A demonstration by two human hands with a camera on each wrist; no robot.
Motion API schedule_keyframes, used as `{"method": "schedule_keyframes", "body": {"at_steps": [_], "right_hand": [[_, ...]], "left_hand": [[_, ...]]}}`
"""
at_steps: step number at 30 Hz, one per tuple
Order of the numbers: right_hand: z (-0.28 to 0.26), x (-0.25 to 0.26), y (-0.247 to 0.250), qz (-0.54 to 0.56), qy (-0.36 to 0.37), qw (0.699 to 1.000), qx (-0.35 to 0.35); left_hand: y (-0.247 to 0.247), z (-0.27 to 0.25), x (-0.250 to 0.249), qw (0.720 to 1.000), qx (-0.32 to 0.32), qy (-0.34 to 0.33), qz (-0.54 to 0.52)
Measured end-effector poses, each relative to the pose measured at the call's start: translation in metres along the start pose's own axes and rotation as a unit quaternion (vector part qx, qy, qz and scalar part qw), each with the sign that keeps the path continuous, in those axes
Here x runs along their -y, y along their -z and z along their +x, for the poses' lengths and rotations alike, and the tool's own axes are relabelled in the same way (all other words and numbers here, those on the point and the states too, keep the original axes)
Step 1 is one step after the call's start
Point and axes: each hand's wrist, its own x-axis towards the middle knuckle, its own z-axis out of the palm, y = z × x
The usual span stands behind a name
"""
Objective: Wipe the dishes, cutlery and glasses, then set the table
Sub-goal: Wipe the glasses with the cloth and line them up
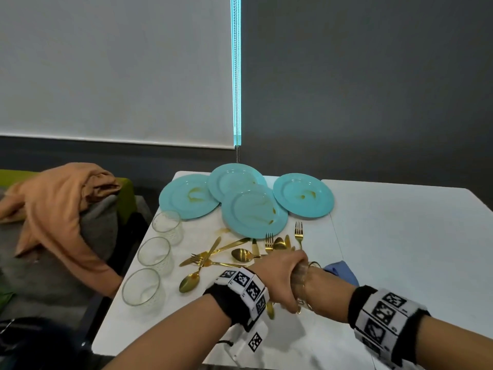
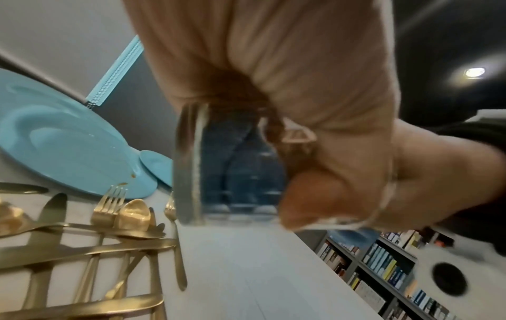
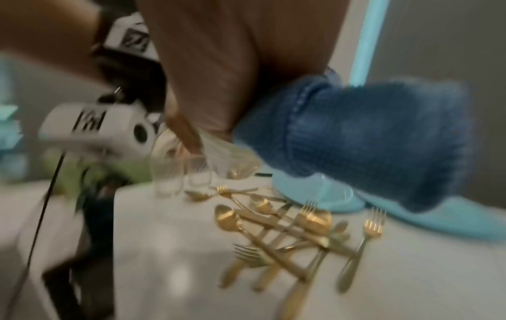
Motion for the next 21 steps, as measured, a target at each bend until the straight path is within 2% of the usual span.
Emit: {"method": "schedule_keyframes", "body": {"at_steps": [1,3,4,5,6,7,9,11,13,16,17,19,20,21], "right_hand": [[0.004,-0.001,-0.006,-0.027,-0.006,1.000,0.008],[-0.005,0.009,-0.020,-0.162,-0.001,0.987,0.018],[-0.005,0.009,-0.021,-0.173,-0.007,0.984,0.033],[-0.003,0.014,-0.022,-0.147,-0.037,0.987,0.051],[-0.004,0.022,-0.020,-0.070,-0.060,0.993,0.071],[-0.006,0.032,-0.016,-0.048,-0.059,0.992,0.099],[-0.008,0.048,-0.002,-0.045,-0.058,0.995,0.062],[-0.011,0.066,0.014,-0.131,-0.006,0.991,0.028],[-0.016,0.083,0.033,-0.238,0.093,0.967,-0.008],[-0.025,0.092,0.043,-0.396,0.254,0.882,0.006],[-0.024,0.086,0.038,-0.407,0.254,0.876,0.054],[-0.024,0.074,0.032,-0.499,0.225,0.828,0.123],[-0.019,0.064,0.034,-0.491,0.214,0.829,0.158],[-0.014,0.057,0.034,-0.411,0.192,0.880,0.144]], "left_hand": [[-0.002,0.001,-0.002,1.000,-0.015,-0.012,0.024],[-0.010,0.003,-0.003,0.998,-0.048,-0.028,0.041],[-0.016,0.003,-0.002,0.997,-0.064,-0.027,0.031],[-0.022,0.003,0.000,0.996,-0.088,-0.028,0.016],[-0.028,0.004,0.002,0.993,-0.113,-0.024,-0.001],[-0.030,0.004,0.004,0.990,-0.138,-0.017,-0.023],[-0.024,0.008,0.007,0.981,-0.176,0.015,-0.080],[-0.013,0.011,0.012,0.969,-0.190,0.054,-0.147],[-0.006,0.013,0.018,0.957,-0.203,0.070,-0.195],[-0.005,0.014,0.022,0.954,-0.192,0.067,-0.221],[-0.005,0.015,0.019,0.957,-0.177,0.061,-0.223],[-0.004,0.020,0.006,0.968,-0.152,0.038,-0.199],[-0.005,0.023,-0.002,0.974,-0.144,0.019,-0.173],[-0.005,0.025,-0.008,0.980,-0.138,0.001,-0.146]]}}
